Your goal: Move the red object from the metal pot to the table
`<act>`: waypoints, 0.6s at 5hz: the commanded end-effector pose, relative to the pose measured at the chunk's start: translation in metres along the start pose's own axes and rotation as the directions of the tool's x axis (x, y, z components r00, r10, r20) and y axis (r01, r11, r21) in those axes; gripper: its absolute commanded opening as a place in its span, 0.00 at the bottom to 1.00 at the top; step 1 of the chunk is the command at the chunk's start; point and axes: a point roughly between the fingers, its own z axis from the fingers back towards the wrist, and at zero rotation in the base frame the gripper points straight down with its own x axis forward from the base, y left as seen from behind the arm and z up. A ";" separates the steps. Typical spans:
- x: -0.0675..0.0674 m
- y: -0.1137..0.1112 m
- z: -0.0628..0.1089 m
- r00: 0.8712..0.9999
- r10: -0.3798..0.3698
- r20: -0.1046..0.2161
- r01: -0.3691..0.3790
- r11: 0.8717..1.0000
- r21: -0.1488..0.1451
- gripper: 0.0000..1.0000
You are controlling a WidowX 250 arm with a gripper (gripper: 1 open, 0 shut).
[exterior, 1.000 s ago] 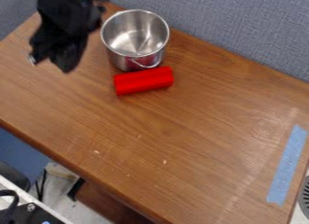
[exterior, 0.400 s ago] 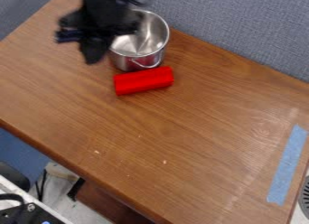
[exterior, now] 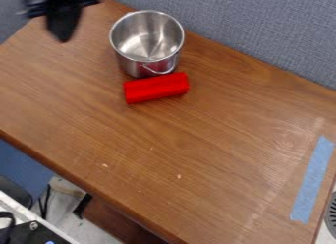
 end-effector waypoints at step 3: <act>-0.042 -0.023 0.039 0.969 0.248 -0.021 -0.246 0.967 0.066 1.00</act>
